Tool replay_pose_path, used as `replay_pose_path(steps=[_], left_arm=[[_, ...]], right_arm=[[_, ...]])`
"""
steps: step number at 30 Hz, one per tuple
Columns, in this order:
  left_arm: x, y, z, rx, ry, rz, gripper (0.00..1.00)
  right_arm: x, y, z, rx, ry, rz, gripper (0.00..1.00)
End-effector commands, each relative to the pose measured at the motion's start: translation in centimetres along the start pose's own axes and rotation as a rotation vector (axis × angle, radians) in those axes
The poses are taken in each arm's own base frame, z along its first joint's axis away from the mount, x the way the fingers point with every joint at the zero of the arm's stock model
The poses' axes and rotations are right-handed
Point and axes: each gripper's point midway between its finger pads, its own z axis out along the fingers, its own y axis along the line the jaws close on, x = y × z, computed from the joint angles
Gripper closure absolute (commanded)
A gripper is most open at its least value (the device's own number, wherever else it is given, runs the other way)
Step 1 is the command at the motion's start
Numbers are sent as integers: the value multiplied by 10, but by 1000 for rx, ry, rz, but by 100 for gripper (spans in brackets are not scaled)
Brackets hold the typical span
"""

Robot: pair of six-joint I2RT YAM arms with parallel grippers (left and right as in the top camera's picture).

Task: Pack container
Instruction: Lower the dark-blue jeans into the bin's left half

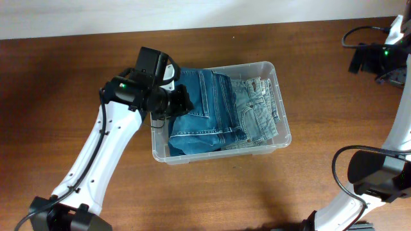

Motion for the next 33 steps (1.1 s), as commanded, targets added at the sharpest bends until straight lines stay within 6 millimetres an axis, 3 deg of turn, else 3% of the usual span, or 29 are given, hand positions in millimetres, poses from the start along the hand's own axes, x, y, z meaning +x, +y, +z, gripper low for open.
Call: replay_pose_path(steps=[1,3,9,10,11,12,14,18,20,23,24,26,27,33], left_arm=[[1,-7,-16,14,-32,53,99],[0,1,-16,-32,-42,76,92],[-10,39,-22,-252,-105,92,85],[-11,42,-23,-270,-112,94,76],[-11,43,-23,-277,-114,102,41],[-11,43,-23,-277,-114,102,26],[-11,43,-23,-277,-114,102,15],[-20,48,-29,-319,-157,108,14],[-27,44,-35,-321,-183,130,17],[-37,32,-46,-300,-224,145,34],[-38,29,-48,-295,-233,150,45],[-38,25,-50,-290,-235,158,85],[-35,24,-49,-291,-227,161,98],[-4,39,-38,-411,-108,182,99]], right_arm=[[0,-2,-4,11,-12,5,2],[0,-2,-4,11,-12,5,2],[0,-2,-4,11,-12,5,2],[0,-2,-4,11,-12,5,1],[0,-2,-4,11,-12,5,1],[0,-2,-4,11,-12,5,1],[0,-2,-4,11,-12,5,1],[0,-2,-4,11,-12,5,1],[0,-2,-4,11,-12,5,1],[0,-2,-4,11,-12,5,1],[0,-2,-4,11,-12,5,2],[0,-2,-4,11,-12,5,2],[0,-2,-4,11,-12,5,1],[0,-2,-4,11,-12,5,2]])
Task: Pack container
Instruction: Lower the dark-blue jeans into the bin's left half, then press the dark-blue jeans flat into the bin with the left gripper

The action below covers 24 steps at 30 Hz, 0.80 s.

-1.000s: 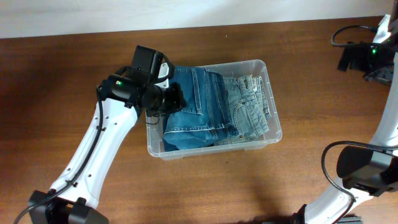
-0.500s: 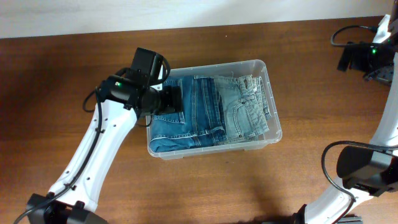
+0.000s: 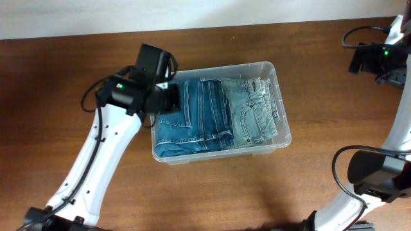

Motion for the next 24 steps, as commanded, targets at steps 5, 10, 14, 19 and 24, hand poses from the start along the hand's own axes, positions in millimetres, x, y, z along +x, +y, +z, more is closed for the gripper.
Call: replay_pose_path(steps=[5,10,14,19,24], left_arm=[[42,10,-4,-128,141,82,99],[62,14,-4,-160,225,100,99],[66,17,6,-175,241,102,99],[73,20,35,-182,259,103,99],[93,28,67,-197,290,98,99]], right_arm=[[-1,-2,-4,11,-13,4,2],[-1,-2,-4,11,-13,4,1],[-1,-2,-4,11,-13,4,2],[-1,-2,-4,11,-13,4,2],[-1,-2,-4,11,-13,4,2]])
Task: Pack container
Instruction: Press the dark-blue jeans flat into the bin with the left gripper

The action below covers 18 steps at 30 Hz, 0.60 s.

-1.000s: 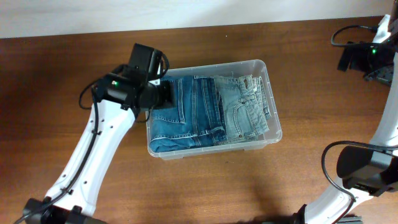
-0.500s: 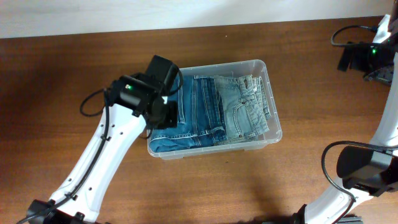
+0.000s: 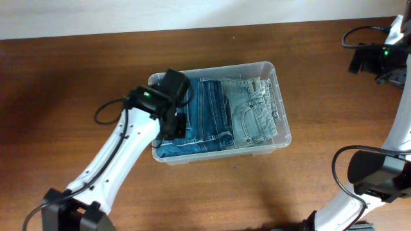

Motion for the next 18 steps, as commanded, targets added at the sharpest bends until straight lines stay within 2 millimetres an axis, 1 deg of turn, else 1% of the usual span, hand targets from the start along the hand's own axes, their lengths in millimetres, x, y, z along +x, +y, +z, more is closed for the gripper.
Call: replay_pose_path(steps=[1,4,6,7,10,13,16,18], left_arm=[[17,6,31,-39,58,13,99],[23,7,48,-39,57,13,99],[19,5,48,-33,43,12,99],[15,4,45,-27,28,10,99],[-6,-3,22,-1,-39,4,99],[-33,-10,-13,34,-129,-5,99],[-56,-16,-41,69,-218,-14,99],[-70,-19,-53,81,-279,-22,99]], right_arm=[[0,-2,-4,11,-12,5,2],[0,-2,-4,11,-12,5,2],[0,-2,-4,11,-12,5,2],[0,-2,-4,11,-12,5,2],[0,-2,-4,11,-12,5,2],[0,-2,-4,11,-12,5,1],[0,-2,-4,11,-12,5,2],[0,-2,-4,11,-12,5,2]])
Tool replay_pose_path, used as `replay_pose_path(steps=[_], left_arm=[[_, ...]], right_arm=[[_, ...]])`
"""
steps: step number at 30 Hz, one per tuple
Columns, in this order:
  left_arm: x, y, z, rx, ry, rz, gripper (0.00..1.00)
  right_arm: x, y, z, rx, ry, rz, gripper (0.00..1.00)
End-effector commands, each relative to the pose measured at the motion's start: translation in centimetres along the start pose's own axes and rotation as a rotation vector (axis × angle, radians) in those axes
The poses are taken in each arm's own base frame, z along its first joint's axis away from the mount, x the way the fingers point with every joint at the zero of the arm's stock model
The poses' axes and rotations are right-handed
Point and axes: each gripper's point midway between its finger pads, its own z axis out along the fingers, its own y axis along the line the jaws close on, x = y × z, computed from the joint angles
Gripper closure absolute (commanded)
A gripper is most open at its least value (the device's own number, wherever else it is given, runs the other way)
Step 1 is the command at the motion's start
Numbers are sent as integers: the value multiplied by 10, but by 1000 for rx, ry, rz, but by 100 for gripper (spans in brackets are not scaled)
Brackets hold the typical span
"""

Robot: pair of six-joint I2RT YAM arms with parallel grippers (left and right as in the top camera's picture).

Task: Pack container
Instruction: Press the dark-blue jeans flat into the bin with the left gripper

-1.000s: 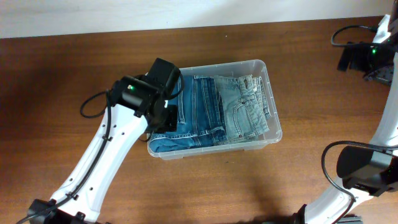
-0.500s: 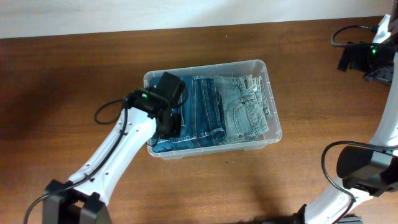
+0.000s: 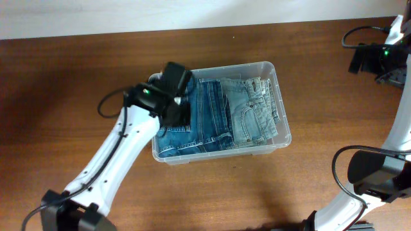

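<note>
A clear plastic container (image 3: 283,131) stands mid-table. Inside it, folded dark blue jeans (image 3: 209,112) fill the left and middle, and a lighter, faded pair (image 3: 255,115) lies along the right side. My left gripper (image 3: 178,114) points down into the container's left part, over or on the dark jeans. The wrist above hides its fingers, so its state does not show. My right gripper (image 3: 358,61) hangs at the far right back, away from the container, too small to read.
The brown wooden table (image 3: 64,96) surrounds the container. A pale wall edge runs along the back. The right arm's base and cables (image 3: 372,176) sit at the near right corner.
My left wrist has shifted a little toward the back of the container's left side. A bit more of the dark jeans' near left corner shows. The right arm has not moved.
At first the dark jeans lay skewed and bunched in the container's left part, with my left gripper at the left rim. Then they lay squared beside the lighter pair. After that my gripper was down over their near left part, and now slightly farther back.
</note>
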Motion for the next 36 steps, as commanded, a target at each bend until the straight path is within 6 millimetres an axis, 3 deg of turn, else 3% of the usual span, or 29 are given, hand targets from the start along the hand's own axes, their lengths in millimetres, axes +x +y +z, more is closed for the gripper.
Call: replay_pose_path(steps=[1,5,9,17,21,24,27,32,36], left_arm=[[-31,-2,-20,3,-122,-8,99],[-51,7,-17,-67,-207,-22,99],[-55,8,-4,-90,-205,-22,99],[-49,4,78,-146,-86,-1,99],[-49,2,102,-157,-68,4,99],[-60,0,85,-142,-106,-4,99],[-72,-5,53,-101,-162,-15,99],[-80,-50,0,127,-248,10,99],[-75,-72,-10,154,-271,52,99]], right_arm=[[0,-2,-4,11,-12,5,2],[0,-2,-4,11,-12,5,1],[0,-2,-4,11,-12,5,1],[0,-2,-4,11,-12,5,2],[0,-2,-4,11,-12,5,2],[0,-2,-4,11,-12,5,2],[0,-2,-4,11,-12,5,1],[0,-2,-4,11,-12,5,2],[0,-2,-4,11,-12,5,1]])
